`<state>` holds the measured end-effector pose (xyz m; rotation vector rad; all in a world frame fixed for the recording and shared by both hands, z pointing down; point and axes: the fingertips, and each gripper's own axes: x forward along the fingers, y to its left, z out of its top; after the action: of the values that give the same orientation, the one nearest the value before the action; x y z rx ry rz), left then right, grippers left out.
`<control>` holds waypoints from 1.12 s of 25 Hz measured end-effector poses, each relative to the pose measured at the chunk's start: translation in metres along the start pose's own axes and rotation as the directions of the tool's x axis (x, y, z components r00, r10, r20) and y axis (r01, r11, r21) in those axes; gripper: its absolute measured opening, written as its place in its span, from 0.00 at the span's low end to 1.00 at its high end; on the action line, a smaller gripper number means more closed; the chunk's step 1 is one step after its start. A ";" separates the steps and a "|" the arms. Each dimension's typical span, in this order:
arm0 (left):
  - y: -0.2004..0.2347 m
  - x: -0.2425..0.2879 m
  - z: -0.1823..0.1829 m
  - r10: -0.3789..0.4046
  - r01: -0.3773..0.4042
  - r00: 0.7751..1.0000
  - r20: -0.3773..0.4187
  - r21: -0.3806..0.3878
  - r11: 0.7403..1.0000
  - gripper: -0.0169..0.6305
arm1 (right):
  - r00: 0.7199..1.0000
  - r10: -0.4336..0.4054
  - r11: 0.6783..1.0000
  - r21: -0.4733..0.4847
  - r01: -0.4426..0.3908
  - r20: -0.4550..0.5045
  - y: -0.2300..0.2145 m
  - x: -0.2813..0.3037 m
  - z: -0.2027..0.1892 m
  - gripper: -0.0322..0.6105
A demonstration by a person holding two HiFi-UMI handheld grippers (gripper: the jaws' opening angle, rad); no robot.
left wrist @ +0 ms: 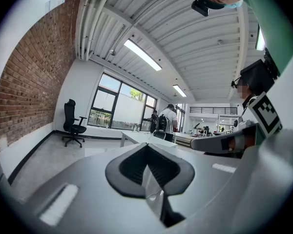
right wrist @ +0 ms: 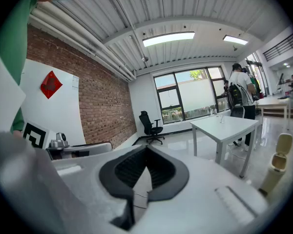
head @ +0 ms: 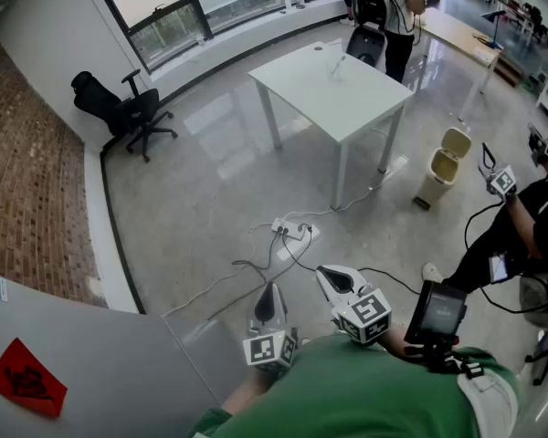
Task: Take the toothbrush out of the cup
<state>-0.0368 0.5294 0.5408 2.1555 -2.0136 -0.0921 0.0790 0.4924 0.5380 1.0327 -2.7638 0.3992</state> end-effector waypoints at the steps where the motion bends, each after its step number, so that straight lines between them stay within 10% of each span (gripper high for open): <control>1: 0.000 0.000 0.000 -0.001 0.001 1.000 0.000 0.000 1.000 0.04 | 1.000 0.001 1.000 -0.002 -0.001 0.007 0.001 0.001 0.003 0.05; 28: 0.012 -0.001 0.000 -0.014 0.014 1.000 -0.002 0.006 1.000 0.04 | 0.999 -0.010 1.000 0.015 0.009 0.053 0.007 0.007 0.008 0.05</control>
<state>-0.0486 0.5300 0.5427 2.1726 -2.0004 -0.0859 0.0690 0.4903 0.5306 1.0751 -2.8051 0.3972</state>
